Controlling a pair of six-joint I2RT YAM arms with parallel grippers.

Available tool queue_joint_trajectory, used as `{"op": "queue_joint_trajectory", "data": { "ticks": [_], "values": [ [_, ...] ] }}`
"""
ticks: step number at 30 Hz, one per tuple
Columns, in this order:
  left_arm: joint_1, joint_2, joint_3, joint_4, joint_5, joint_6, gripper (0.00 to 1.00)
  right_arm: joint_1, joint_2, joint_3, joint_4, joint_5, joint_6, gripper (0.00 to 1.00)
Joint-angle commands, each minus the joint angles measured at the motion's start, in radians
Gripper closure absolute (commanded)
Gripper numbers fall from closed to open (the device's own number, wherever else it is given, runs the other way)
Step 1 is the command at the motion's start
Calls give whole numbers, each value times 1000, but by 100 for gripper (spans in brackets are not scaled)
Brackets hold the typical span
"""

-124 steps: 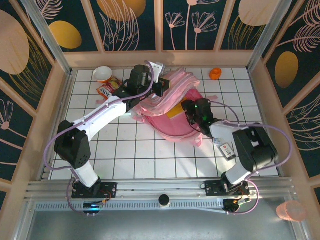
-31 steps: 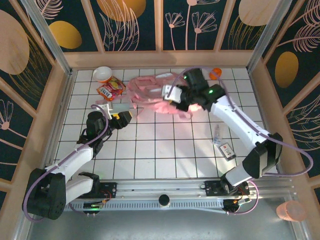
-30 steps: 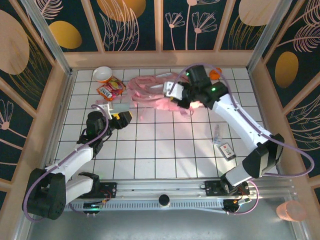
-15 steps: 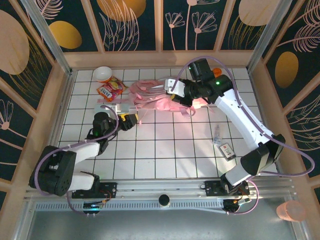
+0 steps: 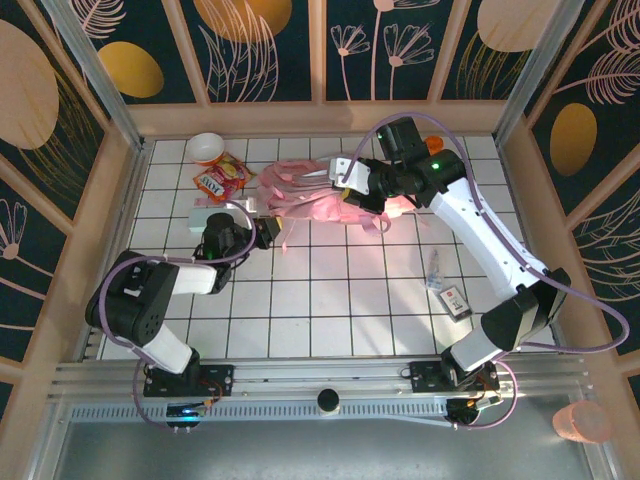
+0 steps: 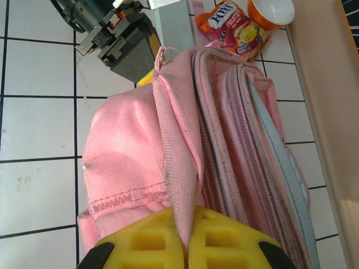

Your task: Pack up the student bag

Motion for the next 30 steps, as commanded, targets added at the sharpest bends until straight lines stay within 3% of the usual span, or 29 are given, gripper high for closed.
{"op": "queue_joint_trajectory", "data": {
  "ticks": [1,12,16,26,30],
  "values": [
    [-5,-13,21,41,18,33,100,9,-40,1,118,-48,29,100],
    [-5,-221,-18,-116,196,79,100,12,-76,-243,364,144,173,100],
    [-9,-274,27,-236,319,114,100,28,-90,-338,507,201,284,100],
    [-79,-315,217,-417,556,176,100,88,-44,-423,680,246,416,100],
    [-125,-294,294,-489,559,203,100,91,-38,-429,709,184,433,100]
  ]
}}
